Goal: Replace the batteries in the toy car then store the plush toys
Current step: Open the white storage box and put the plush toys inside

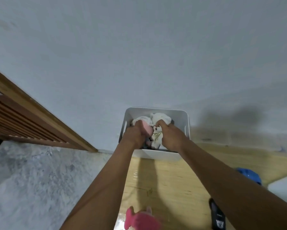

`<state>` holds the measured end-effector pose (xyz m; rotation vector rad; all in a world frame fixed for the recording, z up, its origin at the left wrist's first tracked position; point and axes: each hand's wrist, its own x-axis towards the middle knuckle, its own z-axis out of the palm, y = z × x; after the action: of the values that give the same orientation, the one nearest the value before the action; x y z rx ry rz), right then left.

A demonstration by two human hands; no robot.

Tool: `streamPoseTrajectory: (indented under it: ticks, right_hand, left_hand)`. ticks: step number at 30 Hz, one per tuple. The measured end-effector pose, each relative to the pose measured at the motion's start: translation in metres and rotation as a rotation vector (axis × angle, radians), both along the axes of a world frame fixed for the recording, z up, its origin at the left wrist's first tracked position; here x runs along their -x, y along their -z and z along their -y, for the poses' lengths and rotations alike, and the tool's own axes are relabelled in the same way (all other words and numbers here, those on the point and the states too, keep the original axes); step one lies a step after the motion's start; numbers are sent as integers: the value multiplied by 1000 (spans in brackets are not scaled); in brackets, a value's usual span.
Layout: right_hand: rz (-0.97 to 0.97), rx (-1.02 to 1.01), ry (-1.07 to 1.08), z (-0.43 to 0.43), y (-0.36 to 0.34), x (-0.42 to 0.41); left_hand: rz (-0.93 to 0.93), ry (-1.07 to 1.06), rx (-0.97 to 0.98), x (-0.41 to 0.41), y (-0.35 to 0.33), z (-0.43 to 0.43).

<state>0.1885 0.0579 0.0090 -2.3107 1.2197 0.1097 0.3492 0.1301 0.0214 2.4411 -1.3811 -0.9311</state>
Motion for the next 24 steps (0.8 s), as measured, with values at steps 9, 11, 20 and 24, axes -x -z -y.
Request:
streamPoseTrajectory:
  ticks: [9, 11, 20, 24]
  right_hand:
    - [-127, -108, -5, 14, 1, -9]
    - [-116, -155, 11, 14, -4, -11]
    - [572, 425, 316, -65, -51, 64]
    - [375, 399, 451, -118, 6, 134]
  left_hand:
    - [13, -22, -25, 0, 16, 6]
    - [-39, -58, 55, 2, 13, 2]
    - [-60, 142, 622, 53, -42, -58]
    - [-110, 273, 395, 80, -21, -104]
